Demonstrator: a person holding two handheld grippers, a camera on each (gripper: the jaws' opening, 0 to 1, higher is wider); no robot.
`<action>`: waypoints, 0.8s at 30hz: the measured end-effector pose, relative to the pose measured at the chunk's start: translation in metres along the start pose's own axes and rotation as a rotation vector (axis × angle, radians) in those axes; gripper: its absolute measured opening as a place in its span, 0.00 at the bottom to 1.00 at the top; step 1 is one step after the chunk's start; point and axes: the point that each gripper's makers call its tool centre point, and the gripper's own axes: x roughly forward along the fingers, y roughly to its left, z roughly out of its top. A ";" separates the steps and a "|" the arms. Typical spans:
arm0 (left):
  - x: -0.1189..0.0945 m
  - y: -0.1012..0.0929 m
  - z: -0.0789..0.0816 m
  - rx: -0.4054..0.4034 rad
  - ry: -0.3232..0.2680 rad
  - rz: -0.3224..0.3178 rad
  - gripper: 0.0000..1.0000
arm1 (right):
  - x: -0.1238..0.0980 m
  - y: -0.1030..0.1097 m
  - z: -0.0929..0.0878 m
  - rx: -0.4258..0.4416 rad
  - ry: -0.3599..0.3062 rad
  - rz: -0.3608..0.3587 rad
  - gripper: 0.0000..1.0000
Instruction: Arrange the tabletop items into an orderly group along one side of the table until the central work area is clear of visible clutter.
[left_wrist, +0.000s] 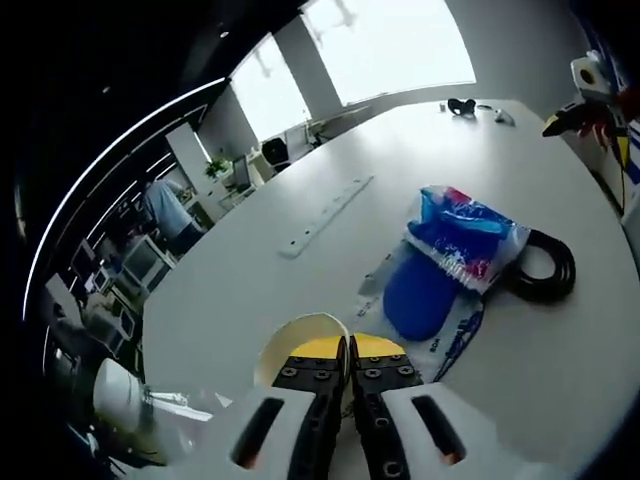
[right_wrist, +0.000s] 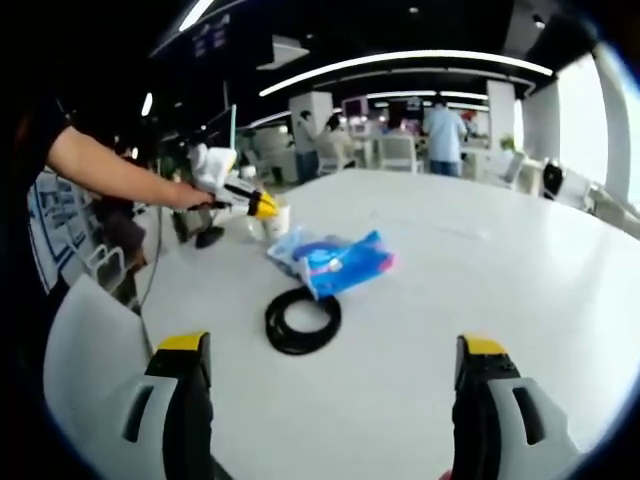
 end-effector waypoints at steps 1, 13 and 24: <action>0.000 0.000 -0.001 -0.001 -0.001 0.001 0.00 | 0.000 0.000 -0.001 0.001 0.003 -0.001 1.00; 0.005 0.001 -0.008 0.004 0.005 0.010 0.01 | 0.003 -0.002 -0.003 0.001 0.013 0.000 0.99; 0.007 0.004 -0.009 -0.026 0.007 0.017 0.02 | 0.005 -0.001 -0.003 0.006 0.012 0.003 0.99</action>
